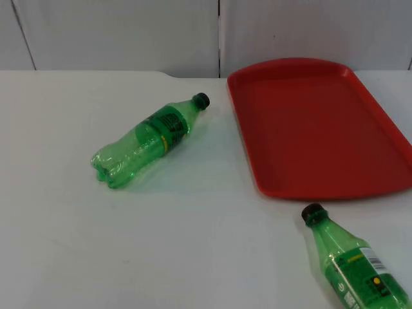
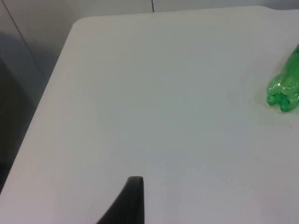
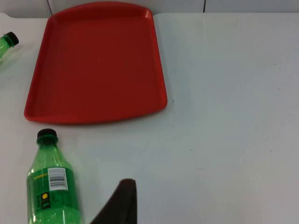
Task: Place the bottle upright on the tray.
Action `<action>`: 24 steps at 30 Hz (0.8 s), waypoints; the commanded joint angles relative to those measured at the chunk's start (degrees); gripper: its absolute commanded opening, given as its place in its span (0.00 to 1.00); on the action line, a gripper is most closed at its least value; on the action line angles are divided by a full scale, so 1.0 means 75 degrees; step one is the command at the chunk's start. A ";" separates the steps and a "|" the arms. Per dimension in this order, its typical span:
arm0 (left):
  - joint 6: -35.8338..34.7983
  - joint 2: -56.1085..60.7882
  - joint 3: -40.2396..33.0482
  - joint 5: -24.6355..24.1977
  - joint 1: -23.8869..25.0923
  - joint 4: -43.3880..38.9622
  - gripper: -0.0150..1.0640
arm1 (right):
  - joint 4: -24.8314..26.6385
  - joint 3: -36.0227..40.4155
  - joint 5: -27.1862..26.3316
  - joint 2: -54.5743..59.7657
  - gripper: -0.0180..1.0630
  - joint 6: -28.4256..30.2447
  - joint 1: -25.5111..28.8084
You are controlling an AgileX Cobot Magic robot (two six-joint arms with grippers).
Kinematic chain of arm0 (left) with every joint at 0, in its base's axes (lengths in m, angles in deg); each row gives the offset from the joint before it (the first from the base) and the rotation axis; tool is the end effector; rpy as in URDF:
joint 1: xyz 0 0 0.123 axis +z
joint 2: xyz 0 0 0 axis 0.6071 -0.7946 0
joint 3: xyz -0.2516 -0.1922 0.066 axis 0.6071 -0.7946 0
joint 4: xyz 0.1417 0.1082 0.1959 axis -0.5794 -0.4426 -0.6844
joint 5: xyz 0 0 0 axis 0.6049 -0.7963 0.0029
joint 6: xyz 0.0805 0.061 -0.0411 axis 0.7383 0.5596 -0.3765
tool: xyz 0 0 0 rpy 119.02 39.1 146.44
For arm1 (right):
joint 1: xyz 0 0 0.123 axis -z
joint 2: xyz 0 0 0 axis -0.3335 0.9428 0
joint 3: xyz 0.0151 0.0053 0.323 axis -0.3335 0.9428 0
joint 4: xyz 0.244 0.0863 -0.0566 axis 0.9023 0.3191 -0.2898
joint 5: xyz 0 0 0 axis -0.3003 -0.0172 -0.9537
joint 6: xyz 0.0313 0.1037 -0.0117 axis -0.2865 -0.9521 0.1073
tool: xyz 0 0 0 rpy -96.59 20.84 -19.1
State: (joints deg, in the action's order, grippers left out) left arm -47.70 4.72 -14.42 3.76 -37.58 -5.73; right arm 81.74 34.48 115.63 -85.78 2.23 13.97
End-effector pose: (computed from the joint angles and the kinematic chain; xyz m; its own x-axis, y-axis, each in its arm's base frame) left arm -0.0162 0.0092 0.2748 -0.4710 0.0400 -0.8812 -0.0530 0.9959 0.0735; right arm -0.0179 -0.0076 0.2790 -0.4607 -0.0321 -0.8870 -0.0433 0.9990 -0.0137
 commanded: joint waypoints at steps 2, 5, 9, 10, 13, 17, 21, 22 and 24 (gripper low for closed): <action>-0.0044 0.0027 -0.0051 0.0049 0.0017 -0.0210 0.99 | 0.0023 0.0017 -0.0032 -0.0026 0.98 0.0020 0.0044; -0.0044 0.0027 -0.0051 0.0049 0.0017 -0.0261 0.99 | 0.0023 0.0017 -0.0032 -0.0026 0.98 0.0020 0.0044; -0.0044 0.0027 -0.0051 0.0068 0.0017 -0.0394 0.99 | 0.0023 0.0017 -0.0032 -0.0026 0.98 0.0020 0.0044; -0.0044 0.0027 -0.0051 0.0068 0.0017 -0.0416 0.99 | 0.0023 0.0017 -0.0032 -0.0026 0.98 0.0020 0.0044; -0.0044 0.0027 -0.0051 0.0068 0.0017 -0.0416 0.99 | 0.0023 0.0017 -0.0032 -0.0026 0.98 0.0020 0.0044; -0.0044 0.0027 -0.0051 0.0068 0.0017 -0.0416 0.99 | 0.0023 0.0017 -0.0032 -0.0026 0.98 0.0020 0.0044; -0.0044 0.0027 -0.0051 0.0068 0.0017 -0.0416 0.99 | 0.0023 0.0017 -0.0032 -0.0026 0.98 0.0020 0.0044; -0.0044 0.0027 -0.0051 0.0082 0.0017 -0.0413 0.99 | 0.0023 0.0017 -0.0032 -0.0026 0.98 0.0020 0.0044; -0.0044 0.0027 -0.0051 0.0082 0.0017 -0.0413 0.99 | 0.0023 0.0017 -0.0032 -0.0026 0.98 0.0020 0.0044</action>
State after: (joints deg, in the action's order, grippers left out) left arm -47.70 4.72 -14.42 4.00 -37.58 -8.48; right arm 81.74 34.48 115.63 -85.78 2.23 13.97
